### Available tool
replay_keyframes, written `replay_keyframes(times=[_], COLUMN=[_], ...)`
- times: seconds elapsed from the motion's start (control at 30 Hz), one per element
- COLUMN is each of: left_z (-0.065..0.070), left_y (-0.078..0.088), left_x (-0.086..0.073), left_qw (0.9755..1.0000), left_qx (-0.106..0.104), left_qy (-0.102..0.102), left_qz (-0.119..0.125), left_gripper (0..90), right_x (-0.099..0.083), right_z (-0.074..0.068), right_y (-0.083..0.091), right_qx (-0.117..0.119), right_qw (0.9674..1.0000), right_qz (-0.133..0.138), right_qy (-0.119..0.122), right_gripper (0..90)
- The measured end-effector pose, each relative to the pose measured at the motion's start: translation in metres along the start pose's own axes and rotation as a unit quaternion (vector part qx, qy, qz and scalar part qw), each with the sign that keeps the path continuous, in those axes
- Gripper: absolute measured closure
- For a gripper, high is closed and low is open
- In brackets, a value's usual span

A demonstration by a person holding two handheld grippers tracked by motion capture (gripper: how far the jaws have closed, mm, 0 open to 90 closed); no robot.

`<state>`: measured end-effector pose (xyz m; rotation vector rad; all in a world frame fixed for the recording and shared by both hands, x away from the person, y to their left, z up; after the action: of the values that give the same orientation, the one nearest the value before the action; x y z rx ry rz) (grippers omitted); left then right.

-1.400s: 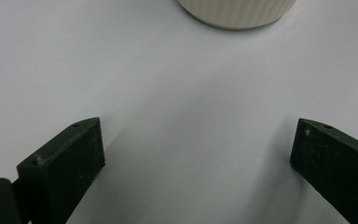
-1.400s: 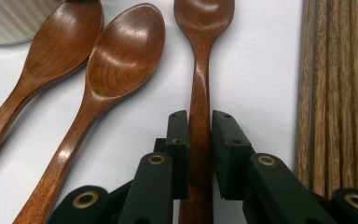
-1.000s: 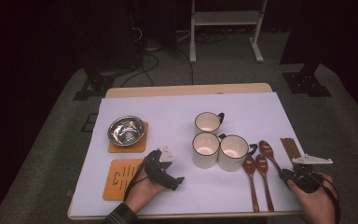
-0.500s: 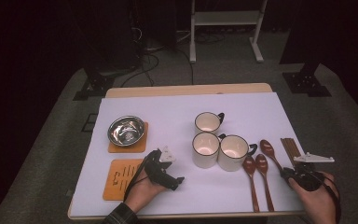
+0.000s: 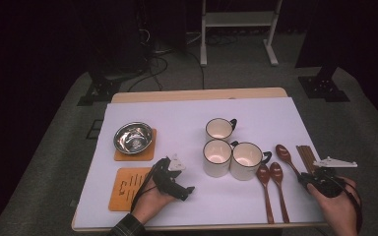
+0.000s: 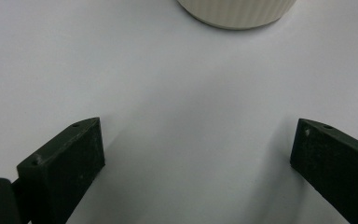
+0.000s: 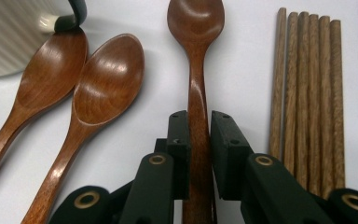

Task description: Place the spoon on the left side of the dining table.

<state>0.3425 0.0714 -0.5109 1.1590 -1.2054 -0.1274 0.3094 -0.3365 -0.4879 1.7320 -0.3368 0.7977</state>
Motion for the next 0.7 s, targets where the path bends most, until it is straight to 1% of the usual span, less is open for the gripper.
replay_keyframes(times=[0.33, 0.7], left_z=[0.0, 0.0], left_y=[0.0, 0.0], left_x=[0.0, 0.0], left_qw=[1.0, 1.0], left_qx=[0.0, 0.0], left_qy=[0.0, 0.0], left_qz=[0.0, 0.0], left_gripper=[1.8, 1.8], right_x=[0.007, 0.017], right_z=[0.004, 0.004], right_y=[0.004, 0.007], right_qx=[0.006, 0.011], right_qw=[0.9999, 0.9998], right_qz=[0.009, 0.018], right_qy=[-0.005, -0.001], right_gripper=[77.6, 77.5])
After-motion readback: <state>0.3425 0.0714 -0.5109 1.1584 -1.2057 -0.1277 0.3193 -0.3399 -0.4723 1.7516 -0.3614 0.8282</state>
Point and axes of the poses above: each handheld gripper's, and its own axes: y roughly backward along the jaws, x roughly out of its top, z roughly to its right, the point moved 7 cm from there along -y, roughly forward along the jaws, and after that the axes turned 6 degrees about x, right-handed, at the moved point
